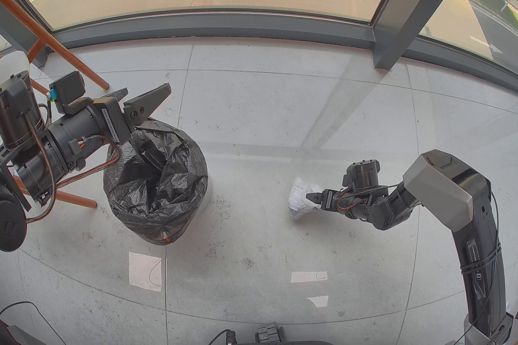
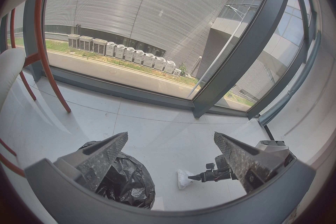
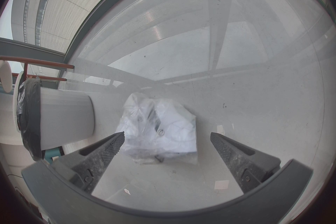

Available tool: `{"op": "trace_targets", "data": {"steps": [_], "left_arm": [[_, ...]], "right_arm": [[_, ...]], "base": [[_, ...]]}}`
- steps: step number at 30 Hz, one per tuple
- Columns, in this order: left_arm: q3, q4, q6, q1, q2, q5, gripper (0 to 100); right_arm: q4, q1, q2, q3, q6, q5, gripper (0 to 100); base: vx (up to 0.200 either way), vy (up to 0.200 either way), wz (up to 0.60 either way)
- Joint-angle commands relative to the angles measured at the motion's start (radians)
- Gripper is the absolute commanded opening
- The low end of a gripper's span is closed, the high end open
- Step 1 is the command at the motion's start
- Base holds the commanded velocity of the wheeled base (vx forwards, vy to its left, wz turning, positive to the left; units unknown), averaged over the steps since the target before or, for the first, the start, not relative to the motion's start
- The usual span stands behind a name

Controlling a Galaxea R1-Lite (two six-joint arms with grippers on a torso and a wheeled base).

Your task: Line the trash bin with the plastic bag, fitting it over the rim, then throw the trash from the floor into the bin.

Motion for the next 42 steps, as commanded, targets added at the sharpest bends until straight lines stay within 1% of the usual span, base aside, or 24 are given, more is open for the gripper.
{"op": "trace_targets", "data": {"steps": [1, 5, 11, 12, 20, 24, 28, 29, 30, 32, 34, 35, 36, 38, 42], "left_arm": [[0.001, 0.0, 0.0, 0.0, 0.0, 0.002, 100], [0.003, 0.0, 0.001, 0.001, 0.0, 0.004, 100], [0.001, 0.0, 0.001, 0.001, 0.0, 0.005, 100], [0.001, 0.0, 0.003, 0.001, 0.0, 0.005, 100], [0.01, 0.0, 0.0, 0.001, -0.001, 0.005, 100], [0.013, 0.0, 0.001, 0.003, -0.009, 0.005, 100], [0.01, 0.0, 0.001, 0.003, -0.029, 0.005, 100], [0.01, 0.0, 0.001, 0.003, -0.029, 0.005, 100], [0.009, 0.0, 0.001, 0.003, -0.036, 0.005, 100], [0.007, 0.002, -0.003, 0.003, -0.038, 0.004, 100], [0.015, 0.0, 0.0, 0.003, -0.038, -0.002, 100], [0.015, 0.0, 0.0, 0.003, -0.038, -0.002, 100], [0.013, 0.0, -0.002, 0.001, -0.038, -0.004, 100], [0.015, 0.0, 0.0, -0.003, -0.041, -0.008, 100], [0.003, -0.001, 0.0, -0.011, -0.041, -0.019, 100]], "right_arm": [[0.035, -0.003, 0.051, -0.065, 0.005, -0.004, 100], [0.09, -0.005, 0.074, -0.134, 0.034, -0.004, 100], [0.098, -0.002, 0.119, -0.203, 0.046, -0.019, 100], [0.099, 0.0, 0.119, -0.205, 0.045, -0.019, 0], [0.118, -0.002, 0.101, -0.202, 0.049, -0.016, 0], [0.118, -0.002, 0.002, -0.156, 0.062, -0.016, 0], [0.121, 0.003, -0.243, -0.012, 0.081, 0.003, 0], [0.121, 0.003, -0.243, -0.012, 0.081, 0.003, 0], [0.141, 0.007, -0.38, 0.059, 0.083, 0.027, 0], [0.18, 0.018, -0.485, 0.106, 0.086, 0.053, 0], [0.253, 0.041, -0.602, 0.148, 0.095, 0.078, 0], [0.259, 0.043, -0.611, 0.149, 0.098, 0.079, 0], [0.326, 0.076, -0.706, 0.177, 0.14, 0.096, 0], [0.389, 0.145, -0.8, 0.188, 0.215, 0.101, 0], [0.453, 0.26, -0.889, 0.183, 0.348, 0.095, 0]], "base": [[0.0, 0.0, 0.0], [0.0, 0.0, 0.0], [0.0, 0.0, 0.0], [0.0, 0.0, 0.0], [0.0, 0.0, 0.0], [0.0, 0.0, 0.0], [0.0, 0.0, 0.0], [0.0, 0.0, 0.0], [0.0, 0.0, 0.0], [0.0, 0.0, 0.0], [0.0, 0.0, 0.0], [0.0, 0.0, 0.0], [0.0, 0.0, 0.0], [0.0, 0.0, 0.0], [0.0, 0.0, 0.0]]}}
